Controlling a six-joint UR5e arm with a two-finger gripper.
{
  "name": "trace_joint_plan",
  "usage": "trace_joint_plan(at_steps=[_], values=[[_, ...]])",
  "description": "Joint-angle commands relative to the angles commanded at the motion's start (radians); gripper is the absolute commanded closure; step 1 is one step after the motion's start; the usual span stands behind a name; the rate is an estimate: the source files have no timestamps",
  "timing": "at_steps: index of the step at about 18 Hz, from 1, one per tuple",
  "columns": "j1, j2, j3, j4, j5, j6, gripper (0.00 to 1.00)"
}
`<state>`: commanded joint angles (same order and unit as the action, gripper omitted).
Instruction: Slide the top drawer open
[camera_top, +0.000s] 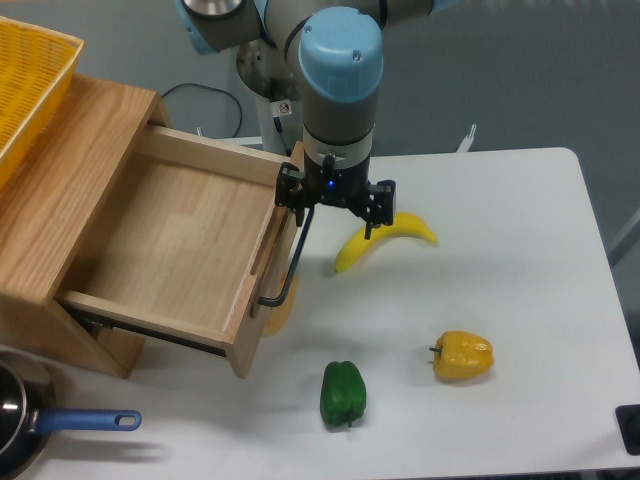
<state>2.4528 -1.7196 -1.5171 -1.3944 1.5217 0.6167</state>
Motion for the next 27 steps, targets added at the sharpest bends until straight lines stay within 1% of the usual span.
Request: trace_joint_plan(at_steps=[2,4,8,12,14,16,17,19,20,22,24,27], values=[[0.011,0.000,0.000,0.003,-0.002,0.002,0.00],[0.044,0.000,0.006,0.008,-0.002,0.014,0.00],[0.109,-0.005,0.014,0.006,-0.003,0.162,0.00],[0.167,-0.014,0.018,0.012,-0.002,0.247,0.00],[0.187,-0.018,0.012,0.012,0.000,0.317,0.00],[0.212,-0.037,0.011,0.014,0.011,0.429,0.00],[0.215,-0.049,0.012,0.020,0.043,0.481,0.00],[0.230,-0.069,0.011,0.047,0.086,0.544,0.00],[0.242,-0.077,0.009,0.054,0.087,0.567,0.00],[0.267,-0.092,0.009,0.052,0.087,0.662,0.00],[0.276,-0.101,0.011,0.055,0.086,0.733,0.00],[0.307,-0.138,0.012,0.092,0.083,0.802,0.00]])
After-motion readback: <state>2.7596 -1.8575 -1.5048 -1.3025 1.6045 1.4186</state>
